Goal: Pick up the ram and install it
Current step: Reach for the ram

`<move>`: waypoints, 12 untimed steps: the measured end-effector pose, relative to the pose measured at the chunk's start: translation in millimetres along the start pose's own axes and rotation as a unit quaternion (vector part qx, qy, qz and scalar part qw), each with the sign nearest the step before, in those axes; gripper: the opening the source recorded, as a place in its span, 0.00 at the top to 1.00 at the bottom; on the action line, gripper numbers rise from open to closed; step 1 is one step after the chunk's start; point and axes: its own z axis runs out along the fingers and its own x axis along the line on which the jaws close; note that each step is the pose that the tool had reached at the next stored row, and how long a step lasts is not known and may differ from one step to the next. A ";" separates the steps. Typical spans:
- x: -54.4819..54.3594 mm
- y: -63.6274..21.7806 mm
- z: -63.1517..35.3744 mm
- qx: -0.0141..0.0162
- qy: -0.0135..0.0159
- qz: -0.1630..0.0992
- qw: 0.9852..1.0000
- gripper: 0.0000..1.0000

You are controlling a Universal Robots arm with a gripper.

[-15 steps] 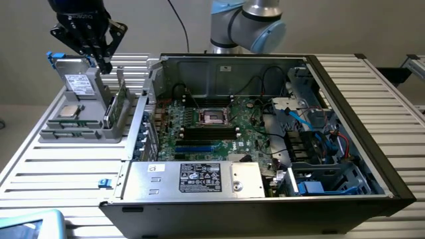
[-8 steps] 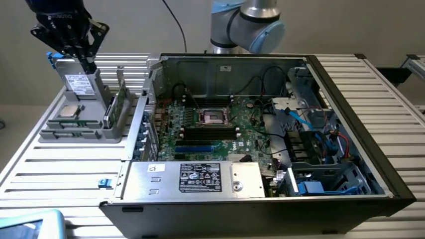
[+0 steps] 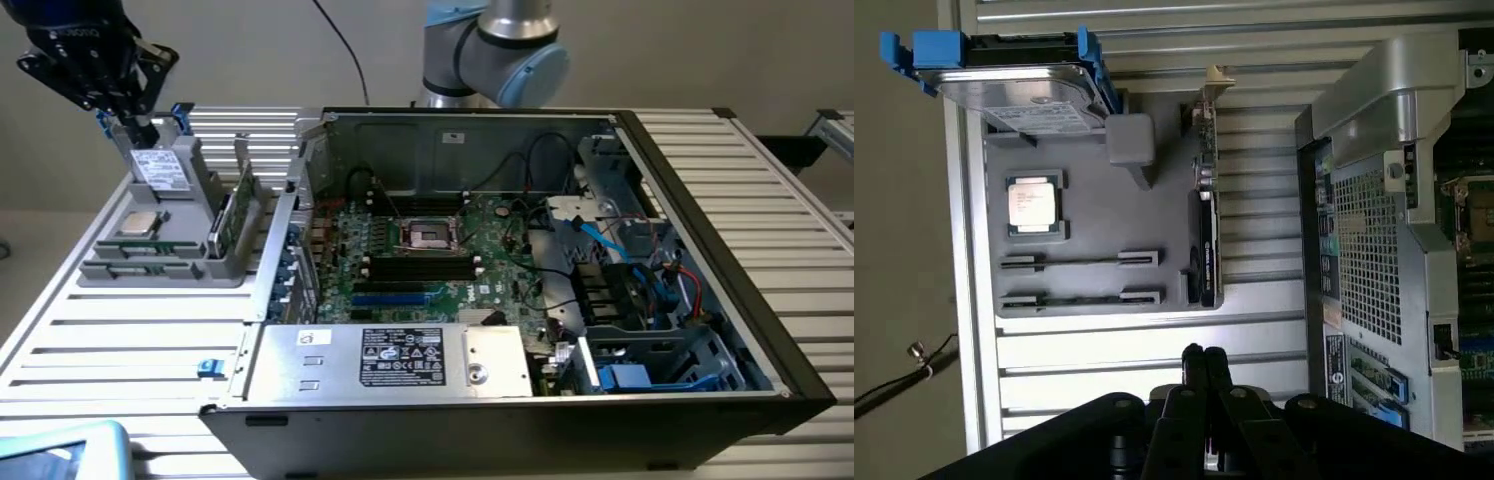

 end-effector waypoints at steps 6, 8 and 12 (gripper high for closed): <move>20.2 2.5 0.5 0.001 0.001 0.000 1.000 0.89; 26.8 4.2 0.8 0.001 0.001 0.000 1.000 0.89; 43.1 7.0 1.4 0.001 0.002 0.000 1.000 0.89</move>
